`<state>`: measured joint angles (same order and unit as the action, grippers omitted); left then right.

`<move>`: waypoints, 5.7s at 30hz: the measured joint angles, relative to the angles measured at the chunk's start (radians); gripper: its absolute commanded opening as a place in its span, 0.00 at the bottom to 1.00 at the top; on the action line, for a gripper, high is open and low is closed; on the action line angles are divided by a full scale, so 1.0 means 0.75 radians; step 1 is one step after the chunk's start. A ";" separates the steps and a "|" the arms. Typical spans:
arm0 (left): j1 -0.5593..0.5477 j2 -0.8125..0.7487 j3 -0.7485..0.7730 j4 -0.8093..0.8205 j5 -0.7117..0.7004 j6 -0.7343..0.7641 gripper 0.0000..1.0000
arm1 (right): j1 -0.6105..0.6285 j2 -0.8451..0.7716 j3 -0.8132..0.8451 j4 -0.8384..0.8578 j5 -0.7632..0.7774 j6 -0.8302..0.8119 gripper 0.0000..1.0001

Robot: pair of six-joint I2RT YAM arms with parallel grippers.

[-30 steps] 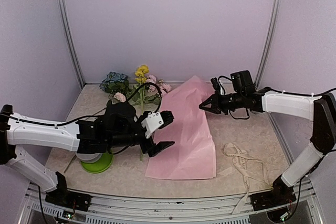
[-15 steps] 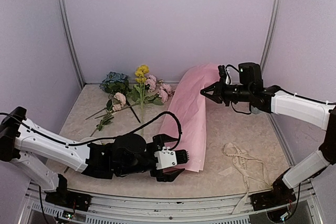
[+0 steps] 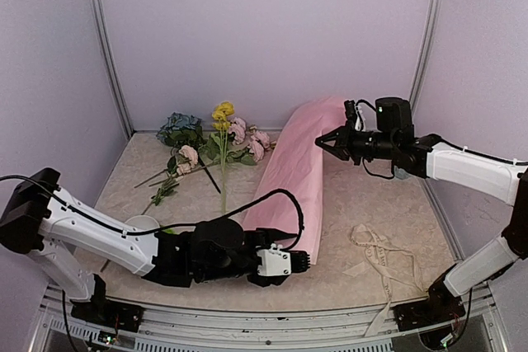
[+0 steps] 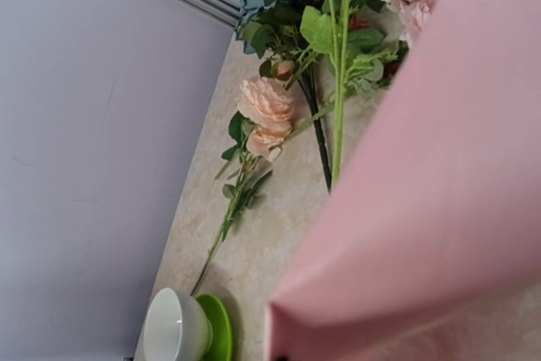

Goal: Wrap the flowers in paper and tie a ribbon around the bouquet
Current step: Pass from the right arm to the left, then flatten the folded wrapping paper at the center of the board, then pick up the fake flower from the corner of the board.

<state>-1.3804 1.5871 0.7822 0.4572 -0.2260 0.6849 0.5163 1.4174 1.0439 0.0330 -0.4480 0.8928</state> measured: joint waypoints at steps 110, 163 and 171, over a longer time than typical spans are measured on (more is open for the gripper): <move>0.883 -0.510 -0.515 -0.153 -0.539 -2.169 0.00 | -0.458 0.798 0.414 -0.674 1.027 -0.995 0.95; 1.031 -0.069 0.185 -0.350 -0.151 -1.583 0.62 | -0.003 0.378 0.169 -0.691 0.690 -1.044 0.92; 1.083 0.483 0.539 -0.454 0.047 -1.567 0.62 | -0.002 0.367 0.152 -0.661 0.608 -1.024 0.91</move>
<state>-0.5678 1.9491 1.1862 0.1165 -0.1909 -0.4904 0.5152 1.6924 1.1580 -0.4629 0.0078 0.1246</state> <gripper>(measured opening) 0.644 0.913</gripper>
